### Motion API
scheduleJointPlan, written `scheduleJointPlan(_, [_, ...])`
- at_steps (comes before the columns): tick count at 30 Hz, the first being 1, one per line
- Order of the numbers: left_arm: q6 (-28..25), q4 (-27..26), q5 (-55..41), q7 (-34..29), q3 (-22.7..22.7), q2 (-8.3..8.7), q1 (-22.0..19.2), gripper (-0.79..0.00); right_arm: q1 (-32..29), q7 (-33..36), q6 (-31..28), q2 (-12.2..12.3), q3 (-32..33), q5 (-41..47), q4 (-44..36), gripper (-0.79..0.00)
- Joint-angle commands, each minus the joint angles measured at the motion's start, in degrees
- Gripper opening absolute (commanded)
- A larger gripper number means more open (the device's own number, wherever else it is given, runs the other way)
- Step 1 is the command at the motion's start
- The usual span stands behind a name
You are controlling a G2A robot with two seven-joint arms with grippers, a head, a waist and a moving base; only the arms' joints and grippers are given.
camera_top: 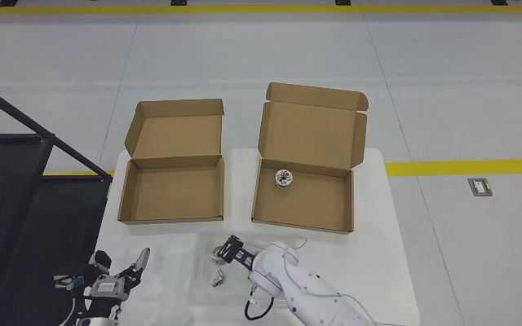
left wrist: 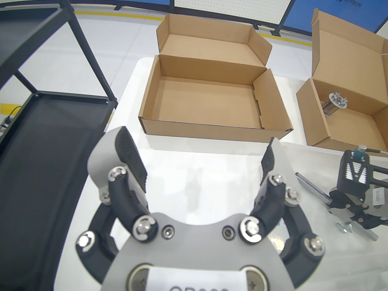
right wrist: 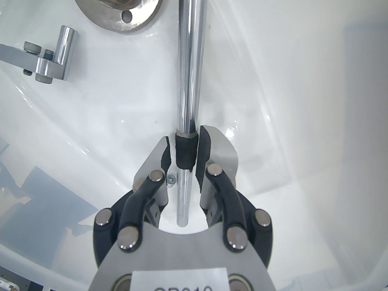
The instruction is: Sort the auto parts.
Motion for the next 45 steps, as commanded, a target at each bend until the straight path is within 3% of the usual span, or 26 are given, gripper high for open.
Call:
scheduleJointPlan(1, [0.0,0.0,0.0,0.0,0.0,0.00,0.0,0.000,0.1,0.0,0.1,-0.1,0.1,0.0,0.2,-0.551])
scheduleJointPlan(3, [0.0,0.0,0.0,0.0,0.0,0.00,0.0,0.000,0.1,0.0,0.2,-0.3,0.3,-0.1,0.3,-0.625])
scheduleJointPlan(5, [0.0,0.0,0.0,0.0,0.0,0.00,0.0,0.000,0.2,0.0,0.2,-0.3,0.6,-0.2,0.3,-0.785])
scheduleJointPlan(11, [0.0,0.0,0.0,0.0,0.0,0.00,0.0,0.000,-0.5,-1.1,-1.5,0.2,3.7,0.9,-3.4,-0.785])
scheduleJointPlan(19, [0.0,0.0,0.0,0.0,0.0,0.00,0.0,0.000,-7.9,-5.1,-13.5,4.0,16.1,7.3,-20.1,-0.785])
scheduleJointPlan(26, [0.0,0.0,0.0,0.0,0.0,0.00,0.0,0.000,-15.9,-21.3,-22.6,6.5,28.3,15.8,-31.1,-0.785])
scheduleJointPlan(32, [0.0,0.0,0.0,0.0,0.0,0.00,0.0,0.000,-19.2,-41.3,-32.3,7.6,36.5,24.6,-31.3,-0.785])
scheduleJointPlan(35, [0.0,0.0,0.0,0.0,0.0,0.00,0.0,0.000,-19.5,-47.7,-37.5,8.0,39.6,28.8,-29.2,-0.785])
scheduleJointPlan(38, [0.0,0.0,0.0,0.0,0.0,0.00,0.0,0.000,-17.7,-48.3,-36.1,8.3,40.6,28.6,-26.4,-0.785])
scheduleJointPlan(45, [0.0,0.0,0.0,0.0,0.0,0.00,0.0,0.000,-9.7,-41.4,-16.8,7.8,36.7,19.0,-17.8,-0.785])
